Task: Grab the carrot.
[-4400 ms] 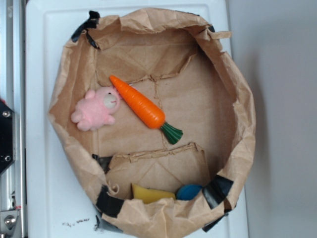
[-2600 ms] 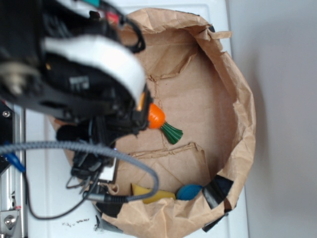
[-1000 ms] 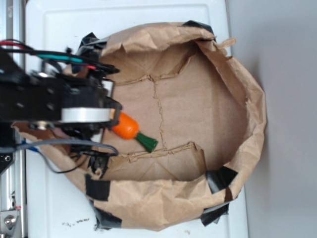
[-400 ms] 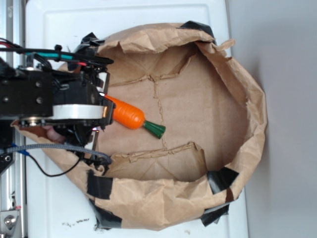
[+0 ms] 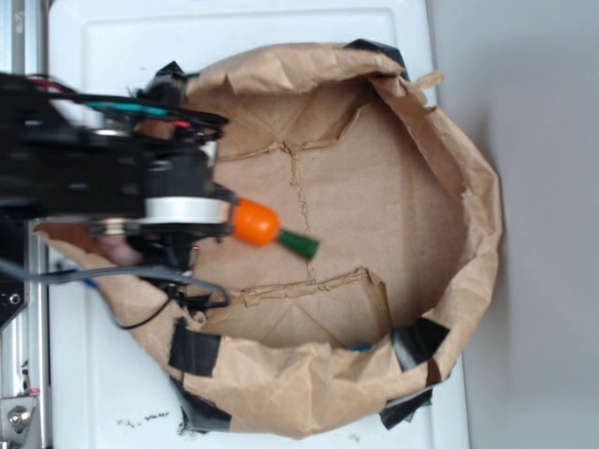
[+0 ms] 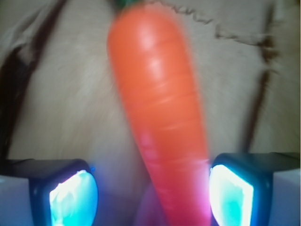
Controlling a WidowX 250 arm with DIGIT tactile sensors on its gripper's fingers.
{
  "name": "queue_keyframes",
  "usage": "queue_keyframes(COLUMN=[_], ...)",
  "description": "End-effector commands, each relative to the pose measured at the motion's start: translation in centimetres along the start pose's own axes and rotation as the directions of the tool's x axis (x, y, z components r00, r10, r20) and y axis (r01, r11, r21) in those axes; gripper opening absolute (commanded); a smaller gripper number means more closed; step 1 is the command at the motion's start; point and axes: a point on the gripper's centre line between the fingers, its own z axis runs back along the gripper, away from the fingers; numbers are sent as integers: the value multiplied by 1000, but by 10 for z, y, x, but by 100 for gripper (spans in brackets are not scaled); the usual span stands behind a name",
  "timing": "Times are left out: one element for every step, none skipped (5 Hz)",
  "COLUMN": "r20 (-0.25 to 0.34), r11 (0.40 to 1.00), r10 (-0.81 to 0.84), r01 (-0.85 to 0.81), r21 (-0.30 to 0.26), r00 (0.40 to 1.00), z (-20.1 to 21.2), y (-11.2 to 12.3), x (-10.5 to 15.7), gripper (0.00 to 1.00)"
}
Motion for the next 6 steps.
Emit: queue_keyframes(r20=[42, 86, 94, 83, 109, 111], r11=[999, 999, 995, 986, 975, 969], r10=[47, 46, 68, 122, 202, 240], r01=[-48, -44, -61, -111, -189, -232], r21=[11, -30, -76, -127, -119, -80], r00=[998, 995, 993, 989, 973, 964], z=[-10, 5, 31, 63, 99, 115], y=[5, 8, 10, 10, 13, 8], x=[21, 25, 38, 53, 61, 59], gripper=[0, 0, 0, 0, 0, 0])
